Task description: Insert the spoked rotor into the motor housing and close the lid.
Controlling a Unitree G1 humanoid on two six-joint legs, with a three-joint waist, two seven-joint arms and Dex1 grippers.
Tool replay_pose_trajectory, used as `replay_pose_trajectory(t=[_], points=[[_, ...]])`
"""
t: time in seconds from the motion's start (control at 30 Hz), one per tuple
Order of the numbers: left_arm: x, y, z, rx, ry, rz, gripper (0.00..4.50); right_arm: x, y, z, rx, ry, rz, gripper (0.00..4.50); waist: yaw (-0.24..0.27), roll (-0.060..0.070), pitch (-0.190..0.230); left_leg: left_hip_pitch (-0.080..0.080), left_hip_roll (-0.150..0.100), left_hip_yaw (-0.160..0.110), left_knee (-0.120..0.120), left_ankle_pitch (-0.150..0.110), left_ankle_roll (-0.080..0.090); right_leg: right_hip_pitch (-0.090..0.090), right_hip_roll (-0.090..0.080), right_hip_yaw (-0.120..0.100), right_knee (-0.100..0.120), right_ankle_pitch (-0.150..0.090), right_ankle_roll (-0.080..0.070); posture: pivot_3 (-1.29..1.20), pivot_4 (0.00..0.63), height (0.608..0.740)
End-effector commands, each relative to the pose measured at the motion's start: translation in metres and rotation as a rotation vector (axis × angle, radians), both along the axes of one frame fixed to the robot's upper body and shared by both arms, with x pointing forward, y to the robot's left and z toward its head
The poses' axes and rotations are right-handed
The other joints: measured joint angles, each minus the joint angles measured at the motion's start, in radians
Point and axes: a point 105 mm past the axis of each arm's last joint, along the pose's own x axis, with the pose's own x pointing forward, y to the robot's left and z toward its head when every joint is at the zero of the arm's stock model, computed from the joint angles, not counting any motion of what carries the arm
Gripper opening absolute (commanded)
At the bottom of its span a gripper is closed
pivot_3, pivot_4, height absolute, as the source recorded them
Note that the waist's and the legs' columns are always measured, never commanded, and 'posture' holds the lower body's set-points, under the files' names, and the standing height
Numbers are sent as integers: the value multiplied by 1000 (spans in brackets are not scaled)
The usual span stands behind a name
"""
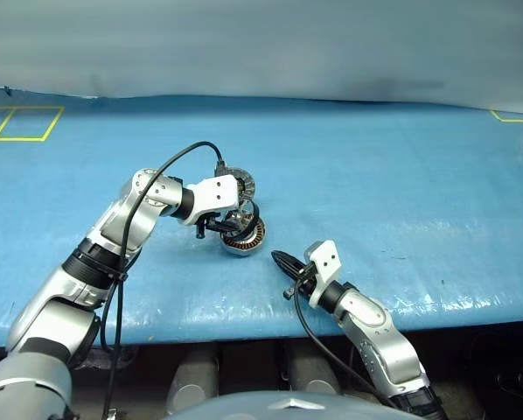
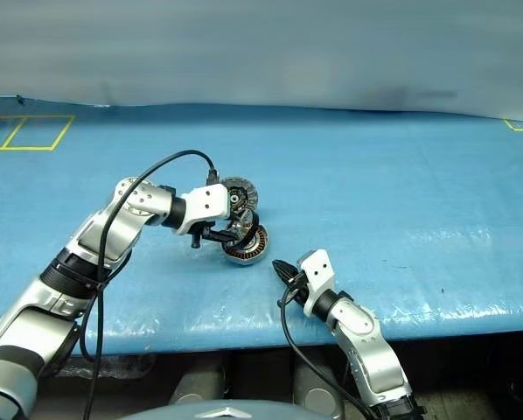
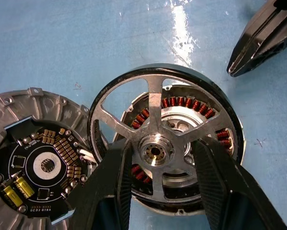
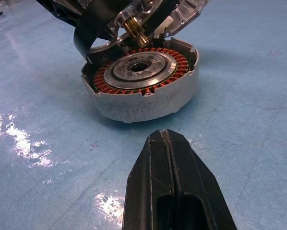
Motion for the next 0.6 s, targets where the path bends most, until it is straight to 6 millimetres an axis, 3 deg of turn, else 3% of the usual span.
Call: replay_pose_trajectory(t=[0.03,0.6], points=[[3,0,12,18,-46,-30,1601,1,1,11,17,-36,-4,0,0,0,0,0,0,0,0,0,0,0,0,0,0,0,0,0,150,740],[0,3,4,105,-32,-96,1601,2,2,11,20,-25,-9,0,-1,0,0,0,0,0,0,0,0,0,0,0,0,0,0,0,150,740]])
